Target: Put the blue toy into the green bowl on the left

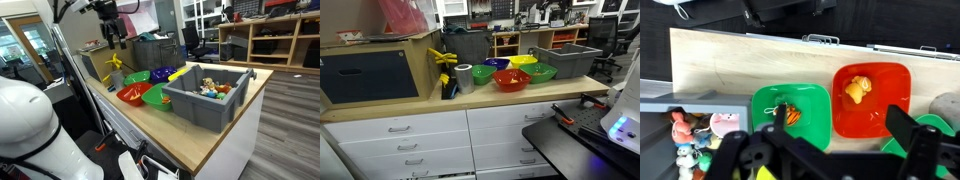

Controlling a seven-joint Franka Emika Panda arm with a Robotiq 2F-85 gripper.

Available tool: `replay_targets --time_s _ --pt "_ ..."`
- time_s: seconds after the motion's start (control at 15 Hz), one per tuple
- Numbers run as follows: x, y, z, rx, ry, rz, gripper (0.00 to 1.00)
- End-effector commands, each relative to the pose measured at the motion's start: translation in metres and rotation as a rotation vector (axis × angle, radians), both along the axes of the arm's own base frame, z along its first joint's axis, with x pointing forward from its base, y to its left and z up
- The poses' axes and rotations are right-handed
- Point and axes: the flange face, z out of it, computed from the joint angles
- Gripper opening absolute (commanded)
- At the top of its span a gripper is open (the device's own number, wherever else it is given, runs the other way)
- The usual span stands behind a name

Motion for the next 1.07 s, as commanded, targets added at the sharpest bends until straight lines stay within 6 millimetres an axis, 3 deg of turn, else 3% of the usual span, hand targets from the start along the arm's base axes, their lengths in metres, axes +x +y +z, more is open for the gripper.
replay_targets --time_s 0.0,0.2,0.67,1.0 --pt "0.038 -0.034 0.006 0.026 0.004 -0.011 1.0" --pt "0.064 -0.061 0.009 0.043 0.011 -0.012 1.0" --pt "0.115 -0.101 0.001 0.04 0.03 0.014 1.0" --pt "0.138 -0.157 -0.006 0.008 0.037 -0.033 1.0"
